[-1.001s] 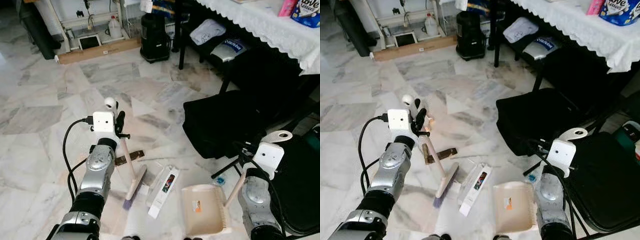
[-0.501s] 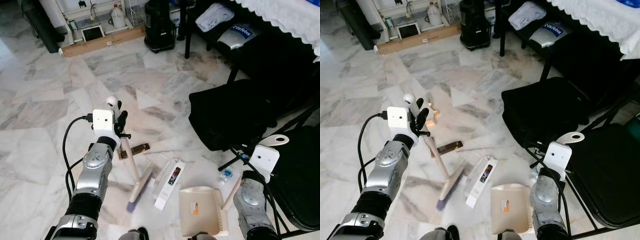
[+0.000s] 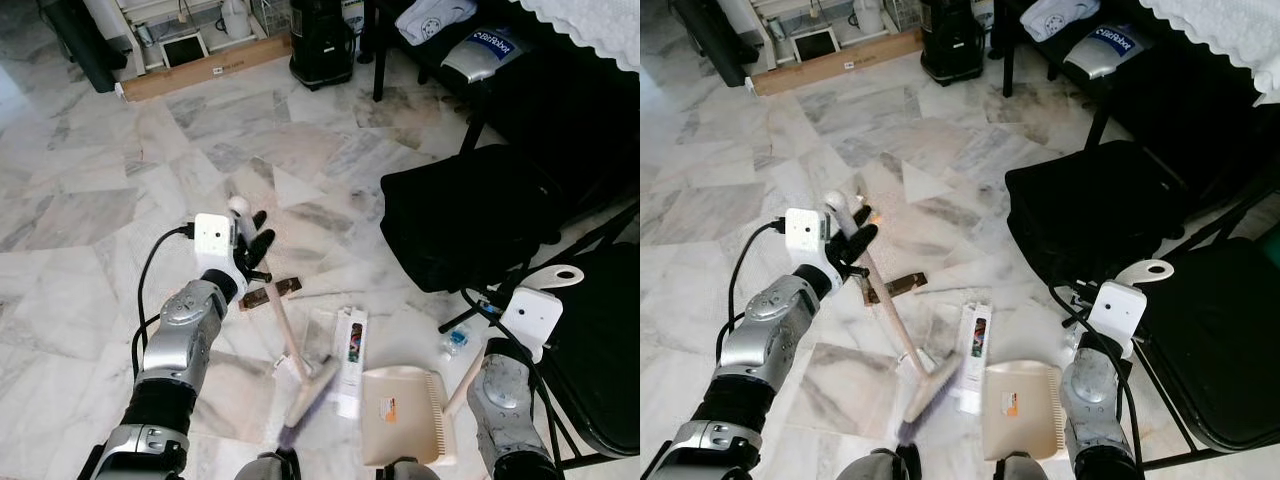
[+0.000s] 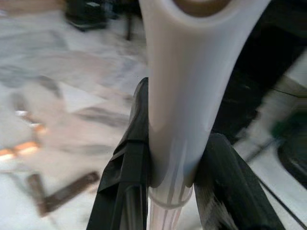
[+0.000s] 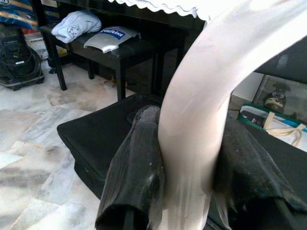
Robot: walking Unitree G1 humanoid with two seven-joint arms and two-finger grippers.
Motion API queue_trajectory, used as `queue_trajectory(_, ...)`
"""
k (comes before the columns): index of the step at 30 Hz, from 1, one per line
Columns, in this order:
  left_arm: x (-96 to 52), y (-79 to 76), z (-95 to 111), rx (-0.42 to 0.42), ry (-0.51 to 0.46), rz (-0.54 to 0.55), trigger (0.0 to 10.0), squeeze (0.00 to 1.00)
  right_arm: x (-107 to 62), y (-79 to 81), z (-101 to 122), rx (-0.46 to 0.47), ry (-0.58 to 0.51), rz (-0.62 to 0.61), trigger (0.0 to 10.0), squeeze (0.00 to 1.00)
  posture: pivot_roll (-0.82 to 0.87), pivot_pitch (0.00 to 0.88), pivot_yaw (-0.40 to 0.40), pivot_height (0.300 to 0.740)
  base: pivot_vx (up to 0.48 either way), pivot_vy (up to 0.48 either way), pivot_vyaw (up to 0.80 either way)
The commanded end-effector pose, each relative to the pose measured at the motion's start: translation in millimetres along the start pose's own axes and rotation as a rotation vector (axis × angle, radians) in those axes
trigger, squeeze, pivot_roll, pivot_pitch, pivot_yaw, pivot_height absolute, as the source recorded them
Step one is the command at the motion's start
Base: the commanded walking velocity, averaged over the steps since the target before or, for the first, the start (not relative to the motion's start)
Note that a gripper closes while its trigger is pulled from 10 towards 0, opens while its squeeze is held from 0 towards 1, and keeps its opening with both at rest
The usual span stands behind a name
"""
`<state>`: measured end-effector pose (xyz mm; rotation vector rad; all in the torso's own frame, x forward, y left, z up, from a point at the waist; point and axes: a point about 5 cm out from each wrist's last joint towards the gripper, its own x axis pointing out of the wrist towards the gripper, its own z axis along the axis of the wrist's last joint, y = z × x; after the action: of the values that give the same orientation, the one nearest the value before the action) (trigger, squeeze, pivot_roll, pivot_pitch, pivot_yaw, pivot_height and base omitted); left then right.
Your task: Sweep floor
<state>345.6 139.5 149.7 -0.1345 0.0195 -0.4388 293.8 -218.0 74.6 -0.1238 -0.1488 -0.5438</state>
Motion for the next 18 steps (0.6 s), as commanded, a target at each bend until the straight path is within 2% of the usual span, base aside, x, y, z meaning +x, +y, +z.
queue_trajectory(1, -1.8, -3.3, 3.0, -0.014, 0.012, -0.063, 10.0, 0.00, -3.9, -2.9, -8.0, -0.018, 0.034, -0.006, 10.0, 0.00, 0.04, 0.247, 0.097, 0.740, 0.000, 0.000, 0.00)
queue_trajectory(13, -5.0, -18.3, 22.4, -0.059, 0.008, -0.262, 10.0, 0.00, 3.5, -0.4, -2.5, -0.019, 0.019, -0.021, 10.0, 0.00, 0.04, 0.221, 0.086, 0.740, 0.000, 0.000, 0.00)
queue_trajectory(18, -4.9, -15.3, 34.4, -0.064, -0.034, -0.246, 10.0, 0.00, 7.4, 1.1, -0.2, -0.019, 0.015, -0.029, 10.0, 0.00, 0.05, 0.206, 0.081, 0.740, 0.000, 0.000, 0.00)
